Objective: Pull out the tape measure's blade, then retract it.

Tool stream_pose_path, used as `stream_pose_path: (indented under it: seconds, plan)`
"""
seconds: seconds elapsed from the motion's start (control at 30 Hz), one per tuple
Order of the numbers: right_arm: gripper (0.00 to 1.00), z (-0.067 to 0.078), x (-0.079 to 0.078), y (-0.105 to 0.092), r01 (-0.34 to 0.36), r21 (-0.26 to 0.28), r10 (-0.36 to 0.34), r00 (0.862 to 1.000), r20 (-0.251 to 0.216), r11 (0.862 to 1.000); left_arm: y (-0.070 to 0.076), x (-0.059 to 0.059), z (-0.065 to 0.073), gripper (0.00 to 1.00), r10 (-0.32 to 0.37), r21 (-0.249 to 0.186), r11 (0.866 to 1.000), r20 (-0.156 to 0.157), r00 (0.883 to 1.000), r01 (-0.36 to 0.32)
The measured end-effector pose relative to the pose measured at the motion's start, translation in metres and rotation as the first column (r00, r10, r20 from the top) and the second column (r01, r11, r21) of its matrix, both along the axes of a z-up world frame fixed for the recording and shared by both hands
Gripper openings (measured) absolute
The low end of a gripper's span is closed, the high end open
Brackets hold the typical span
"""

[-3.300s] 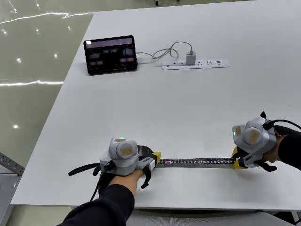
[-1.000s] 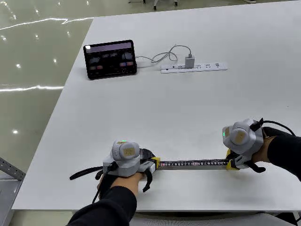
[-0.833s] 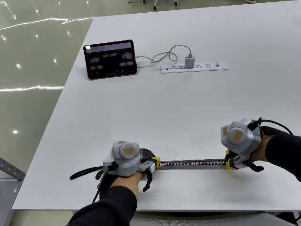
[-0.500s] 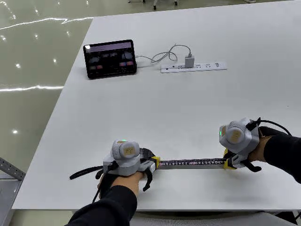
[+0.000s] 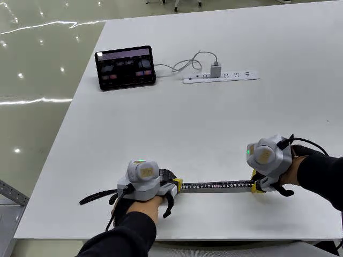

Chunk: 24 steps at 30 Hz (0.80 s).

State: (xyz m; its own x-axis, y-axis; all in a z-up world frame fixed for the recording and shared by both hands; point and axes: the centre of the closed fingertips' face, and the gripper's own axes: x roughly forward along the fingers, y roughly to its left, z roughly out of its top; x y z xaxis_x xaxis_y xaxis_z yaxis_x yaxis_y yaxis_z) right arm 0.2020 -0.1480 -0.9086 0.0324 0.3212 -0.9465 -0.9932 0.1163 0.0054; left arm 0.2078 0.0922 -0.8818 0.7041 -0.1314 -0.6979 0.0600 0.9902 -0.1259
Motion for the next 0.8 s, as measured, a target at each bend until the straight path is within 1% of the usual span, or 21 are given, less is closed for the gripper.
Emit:
stream_pose_path:
  seconds: [0.67, 0.8]
  plan:
    - [0.11, -0.001, -0.001, 0.016, -0.004, 0.006, 0.004, 1.0, -0.002, 1.0, 0.0, 0.001, 0.0, 0.62, 0.003, -0.005, 1.0, 0.0, 1.0, -0.003]
    - [0.11, 0.0, -0.001, 0.018, 0.003, 0.014, -0.003, 1.0, -0.002, 1.0, 0.0, 0.0, 0.0, 0.62, 0.003, -0.006, 1.0, -0.001, 1.0, -0.003]
